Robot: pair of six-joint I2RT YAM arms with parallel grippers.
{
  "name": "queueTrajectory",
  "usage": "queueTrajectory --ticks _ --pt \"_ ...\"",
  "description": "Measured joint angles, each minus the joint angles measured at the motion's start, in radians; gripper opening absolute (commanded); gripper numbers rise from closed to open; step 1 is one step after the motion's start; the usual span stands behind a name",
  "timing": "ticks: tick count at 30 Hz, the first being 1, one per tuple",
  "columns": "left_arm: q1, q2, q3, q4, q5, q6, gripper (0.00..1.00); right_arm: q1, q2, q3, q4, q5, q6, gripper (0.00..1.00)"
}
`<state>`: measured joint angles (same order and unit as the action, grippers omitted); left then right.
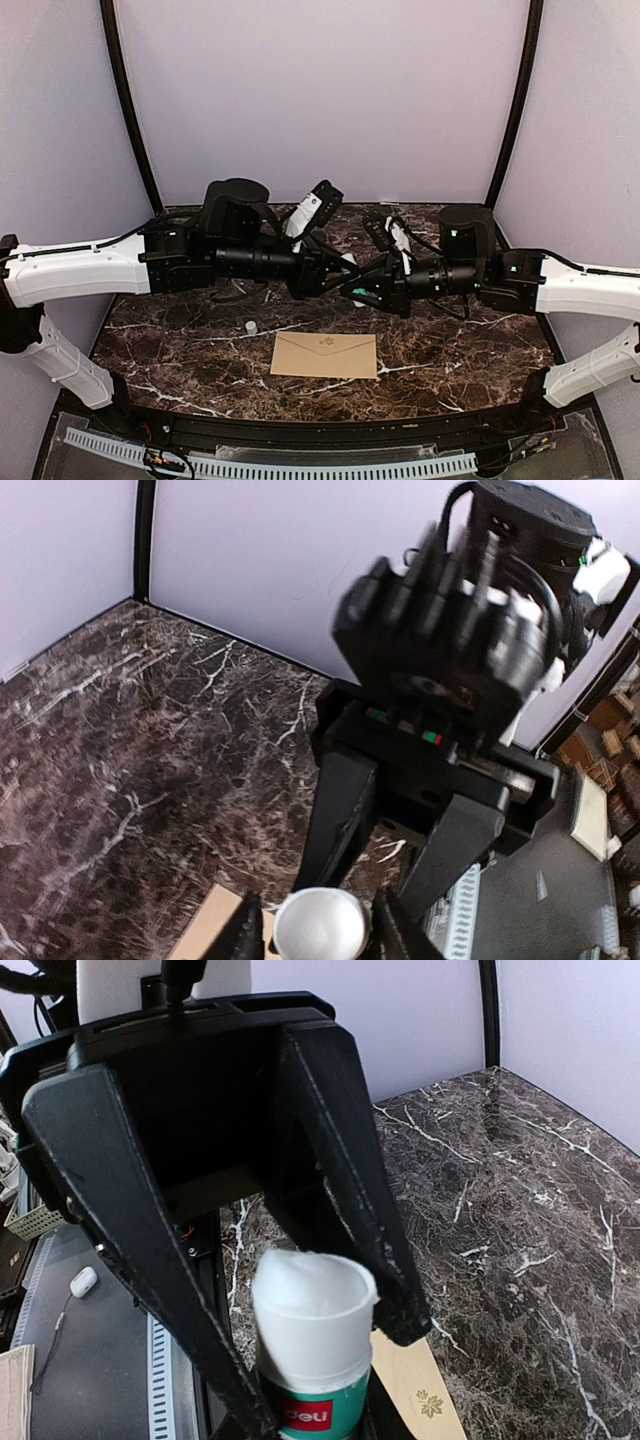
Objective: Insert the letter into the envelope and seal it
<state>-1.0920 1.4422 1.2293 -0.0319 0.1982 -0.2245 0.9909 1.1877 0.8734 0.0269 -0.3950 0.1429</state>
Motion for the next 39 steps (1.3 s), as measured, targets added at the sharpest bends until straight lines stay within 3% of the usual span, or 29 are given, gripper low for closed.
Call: queueTrajectory --ticks 3,6,10,12,15,28,39 --pt "-0.001 0.002 0.003 0.000 0.014 -0.018 0.11 0.003 0.000 0.000 -0.002 0.006 -0.016 0.00" --pt "0.000 0.002 0.005 0.004 0.032 -0.043 0.06 0.005 0.000 0.000 0.002 0.014 -0.033 0.03" --pt "0.000 0.002 0.000 0.019 0.032 -0.059 0.03 0.005 -0.004 0.000 0.004 0.033 -0.034 0.52" --pt "0.000 -0.001 -0.014 0.050 0.026 -0.070 0.03 0.007 -0.010 -0.003 0.009 0.056 -0.021 0.63" --pt "0.000 -0.015 -0.057 0.102 0.009 -0.097 0.03 0.010 -0.043 -0.036 0.059 0.098 -0.013 0.71" --pt "0.000 -0.089 -0.182 0.346 -0.056 -0.293 0.03 0.011 -0.172 -0.332 0.465 0.197 -0.002 0.78" --pt "0.004 -0.088 -0.206 0.485 -0.013 -0.409 0.03 0.034 -0.143 -0.367 0.731 0.182 -0.026 0.74"
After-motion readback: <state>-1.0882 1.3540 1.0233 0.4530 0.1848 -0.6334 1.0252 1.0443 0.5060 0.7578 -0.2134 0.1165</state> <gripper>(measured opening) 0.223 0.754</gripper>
